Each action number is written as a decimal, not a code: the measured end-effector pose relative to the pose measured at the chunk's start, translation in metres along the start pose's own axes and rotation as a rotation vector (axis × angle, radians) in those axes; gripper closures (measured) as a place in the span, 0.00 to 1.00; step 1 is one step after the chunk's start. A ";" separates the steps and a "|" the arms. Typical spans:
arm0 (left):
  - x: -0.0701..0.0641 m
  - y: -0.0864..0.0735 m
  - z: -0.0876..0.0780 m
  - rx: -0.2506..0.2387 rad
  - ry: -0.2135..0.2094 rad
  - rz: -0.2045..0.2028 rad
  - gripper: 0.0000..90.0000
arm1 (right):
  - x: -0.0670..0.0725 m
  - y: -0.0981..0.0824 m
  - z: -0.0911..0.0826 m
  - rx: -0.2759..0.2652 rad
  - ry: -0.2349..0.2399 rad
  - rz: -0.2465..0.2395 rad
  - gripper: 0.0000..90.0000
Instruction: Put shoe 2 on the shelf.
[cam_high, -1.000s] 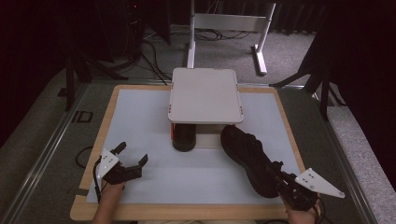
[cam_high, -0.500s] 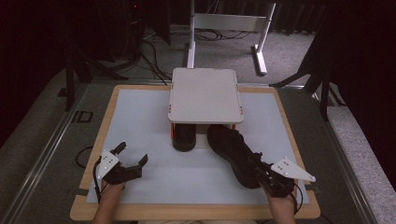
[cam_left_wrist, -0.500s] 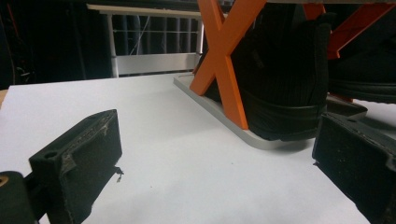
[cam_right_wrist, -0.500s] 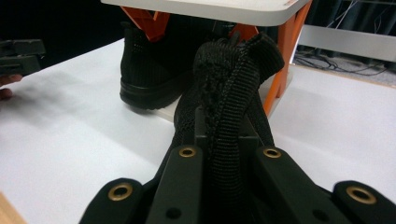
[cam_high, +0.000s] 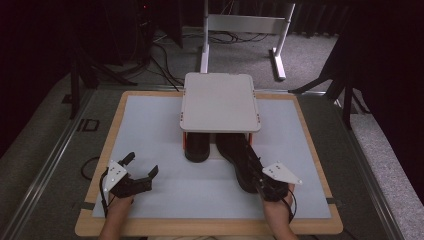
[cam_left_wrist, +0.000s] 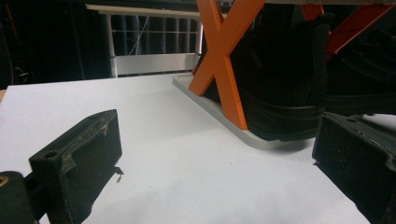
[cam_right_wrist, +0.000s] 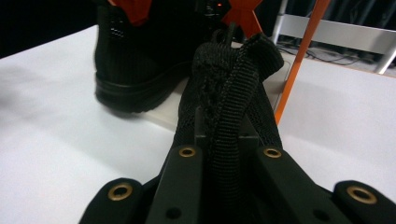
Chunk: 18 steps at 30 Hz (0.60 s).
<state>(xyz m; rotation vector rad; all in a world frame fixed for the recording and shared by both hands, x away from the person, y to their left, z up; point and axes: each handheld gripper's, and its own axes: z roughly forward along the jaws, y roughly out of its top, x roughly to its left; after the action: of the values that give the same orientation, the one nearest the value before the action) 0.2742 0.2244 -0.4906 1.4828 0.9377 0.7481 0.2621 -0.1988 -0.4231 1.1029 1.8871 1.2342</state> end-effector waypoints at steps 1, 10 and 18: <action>0.000 0.000 0.000 0.000 0.000 0.000 0.02 | 0.001 0.000 0.003 0.001 -0.005 0.005 0.95; 0.000 0.000 0.000 -0.001 -0.001 -0.001 0.02 | 0.012 0.005 0.041 -0.010 -0.077 0.039 0.94; 0.000 0.000 0.000 0.001 -0.004 0.000 0.02 | 0.011 0.008 0.074 -0.019 -0.142 0.107 0.94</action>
<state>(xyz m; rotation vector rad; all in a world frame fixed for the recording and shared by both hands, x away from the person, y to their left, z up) 0.2744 0.2246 -0.4905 1.4847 0.9352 0.7445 0.3213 -0.1567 -0.4440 1.2615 1.7265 1.1953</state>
